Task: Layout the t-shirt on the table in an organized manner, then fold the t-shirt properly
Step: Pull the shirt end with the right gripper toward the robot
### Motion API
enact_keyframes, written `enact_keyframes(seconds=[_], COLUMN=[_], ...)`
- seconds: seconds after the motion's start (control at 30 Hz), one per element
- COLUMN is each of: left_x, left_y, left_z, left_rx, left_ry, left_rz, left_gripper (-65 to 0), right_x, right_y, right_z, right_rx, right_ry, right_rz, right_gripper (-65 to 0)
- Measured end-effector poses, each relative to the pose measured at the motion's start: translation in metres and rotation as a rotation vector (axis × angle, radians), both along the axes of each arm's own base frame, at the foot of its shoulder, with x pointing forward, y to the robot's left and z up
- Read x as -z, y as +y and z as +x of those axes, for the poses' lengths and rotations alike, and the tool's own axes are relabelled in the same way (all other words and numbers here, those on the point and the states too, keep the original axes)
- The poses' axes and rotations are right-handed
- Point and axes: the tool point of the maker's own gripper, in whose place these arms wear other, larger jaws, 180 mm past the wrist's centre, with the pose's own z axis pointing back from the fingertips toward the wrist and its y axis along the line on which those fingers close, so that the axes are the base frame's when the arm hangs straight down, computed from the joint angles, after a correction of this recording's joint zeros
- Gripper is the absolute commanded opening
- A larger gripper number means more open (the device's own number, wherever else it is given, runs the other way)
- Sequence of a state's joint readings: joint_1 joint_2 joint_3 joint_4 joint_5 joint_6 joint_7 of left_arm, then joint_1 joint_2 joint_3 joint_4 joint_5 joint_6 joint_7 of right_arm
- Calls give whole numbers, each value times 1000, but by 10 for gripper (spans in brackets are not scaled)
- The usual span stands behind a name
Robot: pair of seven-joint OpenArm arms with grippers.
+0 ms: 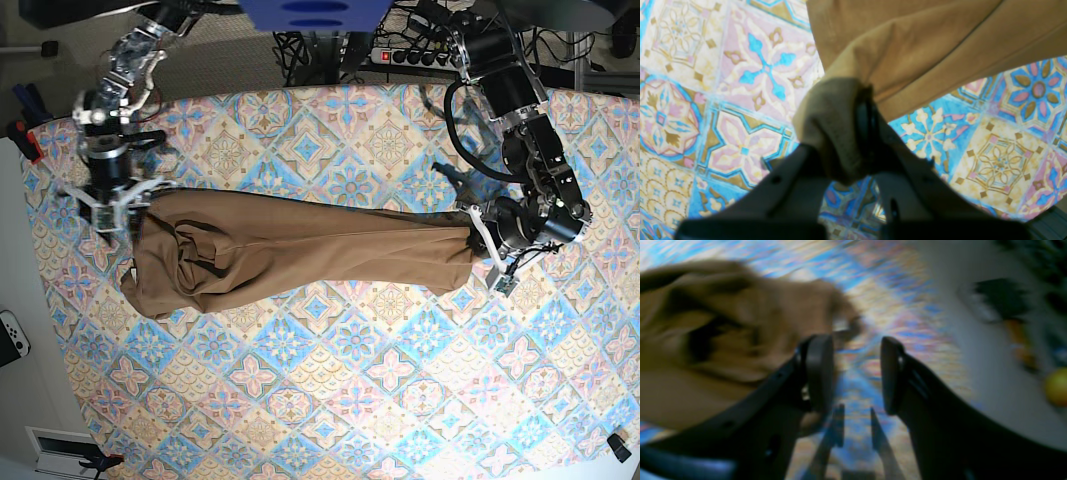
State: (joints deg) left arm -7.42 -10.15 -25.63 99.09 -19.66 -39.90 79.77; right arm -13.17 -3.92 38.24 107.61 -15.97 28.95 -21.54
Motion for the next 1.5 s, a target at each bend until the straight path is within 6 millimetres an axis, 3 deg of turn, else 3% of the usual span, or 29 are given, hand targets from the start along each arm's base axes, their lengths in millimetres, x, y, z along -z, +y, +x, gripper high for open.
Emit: enact_keyframes(seconds=[0.23, 0.4, 0.47, 0.53, 0.67, 0.73, 0.87, 1.0, 1.17, 1.23, 1.4, 1.5], left_x=[0, 0, 3, 6, 6, 6, 7, 6, 6, 6, 6, 6], left_y=[-1, -1, -1, 0, 0, 0, 0, 0, 0, 0, 0, 0], left_z=[0, 0, -4, -7, -7, -7, -8, -7, -7, -7, -7, -7], left_rx=[1, 0, 1, 1, 0, 0, 0, 0, 0, 0, 0, -1], left_ry=[0, 0, 10, 20, 20, 18, 21, 18, 18, 19, 18, 18], left_rz=[-2, -2, -2, 0, 0, 0, 1, 1, 1, 1, 0, 1], left_gripper=[-650, -650, -650, -650, -650, -650, -650, -650, -650, -650, -650, -650], right_x=[1, 43, 59, 60, 24, 32, 72, 67, 88, 86, 56, 65], right_y=[74, 93, 95, 94, 90, 89, 81, 77, 72, 69, 59, 49], right_z=[22, 17, 13, 21, 62, 60, 39, 48, 37, 41, 66, 58], right_rx=[-202, -238, -241, -238, -240, -255, -232, -245, -233, -236, -220, -193], right_ry=[-20, 86, 130, 133, -2, 26, 158, 126, 196, 195, 93, 128], right_rz=[55, 111, 126, 127, 134, 124, 121, 124, 121, 113, 107, 98], right_gripper=[-438, -438, -438, -438, -438, -438, -438, -438, -438, -438, -438, -438])
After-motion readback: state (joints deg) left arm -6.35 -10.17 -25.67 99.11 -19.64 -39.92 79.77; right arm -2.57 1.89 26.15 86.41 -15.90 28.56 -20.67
